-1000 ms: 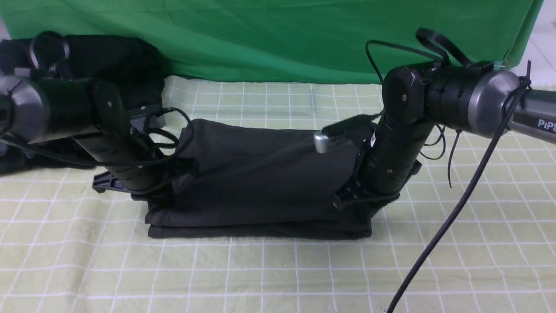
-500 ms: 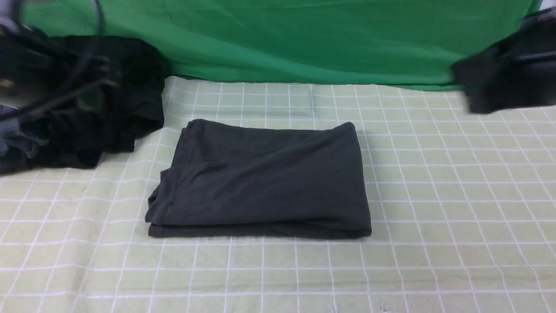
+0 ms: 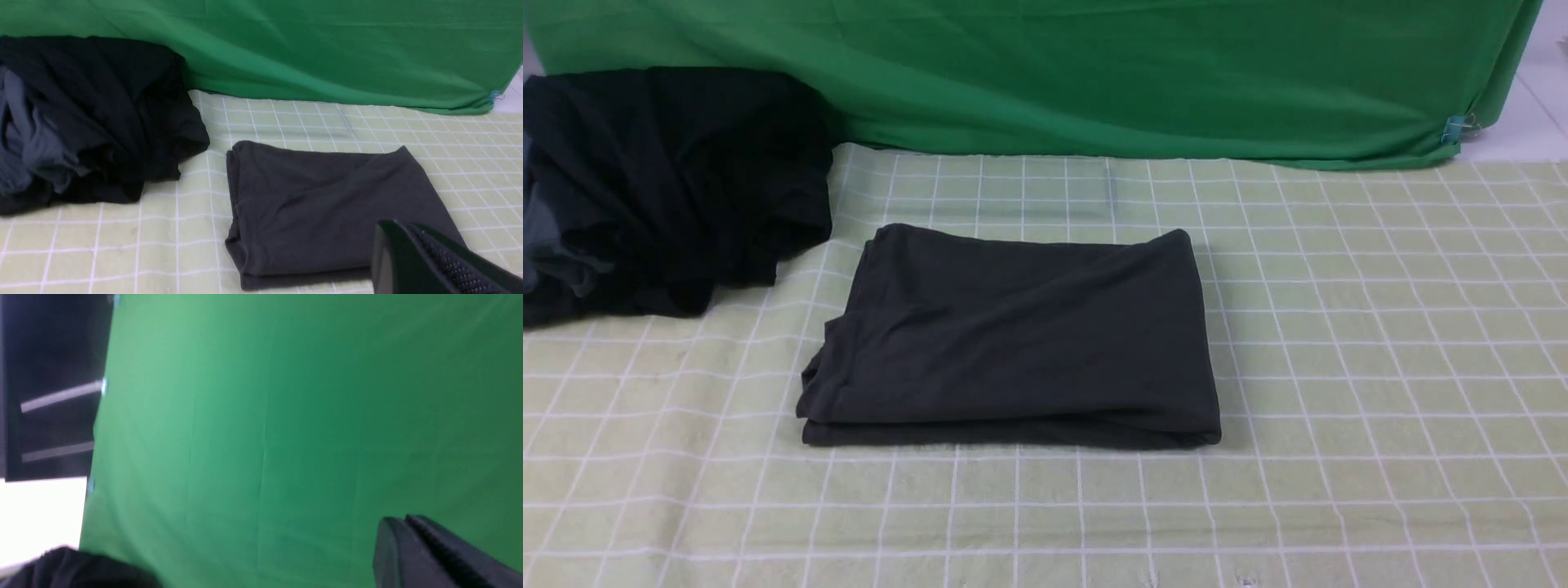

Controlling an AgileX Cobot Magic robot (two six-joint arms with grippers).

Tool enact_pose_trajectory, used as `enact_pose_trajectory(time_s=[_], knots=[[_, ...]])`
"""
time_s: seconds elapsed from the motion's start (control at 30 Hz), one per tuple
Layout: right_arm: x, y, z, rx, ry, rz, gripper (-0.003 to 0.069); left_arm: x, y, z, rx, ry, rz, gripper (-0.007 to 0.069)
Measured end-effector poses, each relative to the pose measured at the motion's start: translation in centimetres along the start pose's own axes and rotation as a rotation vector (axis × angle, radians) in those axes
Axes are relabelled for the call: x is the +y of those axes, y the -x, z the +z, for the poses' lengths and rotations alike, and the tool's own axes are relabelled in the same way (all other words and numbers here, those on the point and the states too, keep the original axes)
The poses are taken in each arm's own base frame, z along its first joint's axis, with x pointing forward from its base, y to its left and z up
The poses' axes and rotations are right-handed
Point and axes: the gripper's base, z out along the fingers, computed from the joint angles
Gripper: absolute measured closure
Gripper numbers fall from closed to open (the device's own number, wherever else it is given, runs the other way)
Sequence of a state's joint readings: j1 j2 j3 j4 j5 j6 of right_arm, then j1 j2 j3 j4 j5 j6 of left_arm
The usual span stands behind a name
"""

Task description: Fold a long-sleeved shirt over a green coffee tablecloth.

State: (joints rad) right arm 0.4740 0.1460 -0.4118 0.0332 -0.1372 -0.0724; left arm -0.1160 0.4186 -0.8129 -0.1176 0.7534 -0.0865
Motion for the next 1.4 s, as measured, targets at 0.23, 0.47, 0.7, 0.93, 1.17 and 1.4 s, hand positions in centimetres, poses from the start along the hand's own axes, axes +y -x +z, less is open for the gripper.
enact_pose_trajectory(time_s=[0.23, 0.47, 0.7, 0.93, 1.17, 1.4], knots=[[0.0, 0.5, -0.9, -0.074, -0.004, 0.000, 0.0587, 0.6, -5.1, -0.2, -0.069, -0.045, -0.069, 0.0629], [0.0, 0.5, -0.9, -0.074, -0.004, 0.000, 0.0529, 0.7, -6.1, 0.0, -0.120, -0.067, -0.103, 0.0625], [0.0, 0.5, -0.9, -0.074, -0.004, 0.000, 0.0510, 0.7, -6.0, 0.0, -0.123, -0.067, -0.101, 0.0624], [0.0, 0.5, -0.9, -0.074, -0.004, 0.000, 0.0492, 0.7, -6.0, 0.0, -0.126, -0.064, -0.086, 0.0622], [0.0, 0.5, -0.9, -0.074, -0.004, 0.000, 0.0483, 1.3, -6.4, 0.5, -0.191, -0.008, 0.054, 0.0622], [0.0, 0.4, -0.9, -0.073, -0.004, 0.000, 0.0466, 4.0, -13.1, 3.0, -0.315, 0.192, 0.142, 0.0622]])
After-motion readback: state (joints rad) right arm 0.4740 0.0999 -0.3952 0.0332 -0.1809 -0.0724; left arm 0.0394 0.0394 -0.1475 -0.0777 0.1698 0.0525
